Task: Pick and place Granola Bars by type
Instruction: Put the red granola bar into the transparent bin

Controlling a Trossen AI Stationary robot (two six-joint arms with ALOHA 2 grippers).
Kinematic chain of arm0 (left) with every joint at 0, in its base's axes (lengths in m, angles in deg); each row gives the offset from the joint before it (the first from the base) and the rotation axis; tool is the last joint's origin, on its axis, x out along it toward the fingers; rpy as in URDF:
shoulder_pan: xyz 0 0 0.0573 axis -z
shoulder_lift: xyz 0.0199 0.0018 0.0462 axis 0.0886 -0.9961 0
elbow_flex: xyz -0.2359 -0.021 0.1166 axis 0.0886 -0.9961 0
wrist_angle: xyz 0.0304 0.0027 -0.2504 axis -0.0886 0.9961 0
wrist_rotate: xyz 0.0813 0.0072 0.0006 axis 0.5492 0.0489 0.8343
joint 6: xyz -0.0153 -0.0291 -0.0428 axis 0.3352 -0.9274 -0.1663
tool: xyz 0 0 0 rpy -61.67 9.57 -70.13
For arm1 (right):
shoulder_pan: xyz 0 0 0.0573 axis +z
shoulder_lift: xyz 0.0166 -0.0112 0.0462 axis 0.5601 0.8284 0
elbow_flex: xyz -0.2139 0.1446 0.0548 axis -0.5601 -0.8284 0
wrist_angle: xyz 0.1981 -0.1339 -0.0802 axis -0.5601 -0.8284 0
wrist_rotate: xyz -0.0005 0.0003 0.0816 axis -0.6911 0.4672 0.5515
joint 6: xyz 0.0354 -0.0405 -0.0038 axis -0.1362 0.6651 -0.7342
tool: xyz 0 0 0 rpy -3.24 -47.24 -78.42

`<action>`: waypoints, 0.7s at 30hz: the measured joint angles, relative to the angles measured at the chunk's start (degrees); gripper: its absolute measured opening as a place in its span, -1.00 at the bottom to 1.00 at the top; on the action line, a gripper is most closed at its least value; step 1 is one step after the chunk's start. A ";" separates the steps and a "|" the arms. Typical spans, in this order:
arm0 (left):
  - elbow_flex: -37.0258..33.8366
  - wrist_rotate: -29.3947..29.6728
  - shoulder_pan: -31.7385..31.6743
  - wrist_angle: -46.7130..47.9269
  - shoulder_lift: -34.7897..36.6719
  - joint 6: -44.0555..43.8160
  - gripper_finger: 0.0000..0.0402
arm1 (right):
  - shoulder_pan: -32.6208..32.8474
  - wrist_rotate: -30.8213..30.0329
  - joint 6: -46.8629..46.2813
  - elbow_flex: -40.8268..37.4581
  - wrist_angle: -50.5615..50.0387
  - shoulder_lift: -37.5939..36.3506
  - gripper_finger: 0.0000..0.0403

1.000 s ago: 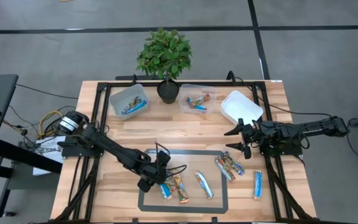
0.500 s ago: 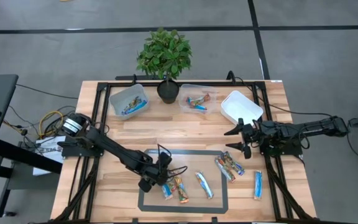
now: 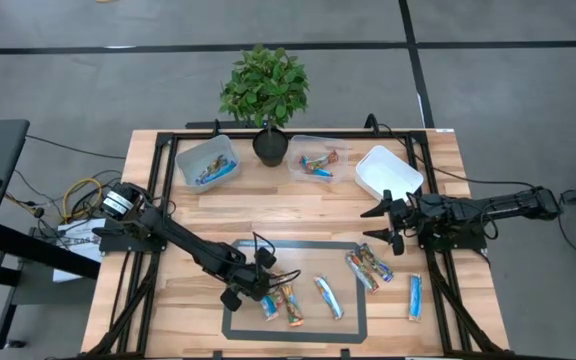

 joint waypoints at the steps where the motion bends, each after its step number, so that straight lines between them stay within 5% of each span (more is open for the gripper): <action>1: 0.00 0.07 0.00 0.02 0.00 0.02 -0.85 | 0.02 0.00 0.00 0.00 0.00 0.00 0.27; 21: 6.05 6.47 -0.04 7.60 -0.06 -0.30 -0.93 | 0.02 0.00 0.00 0.00 0.01 0.00 0.27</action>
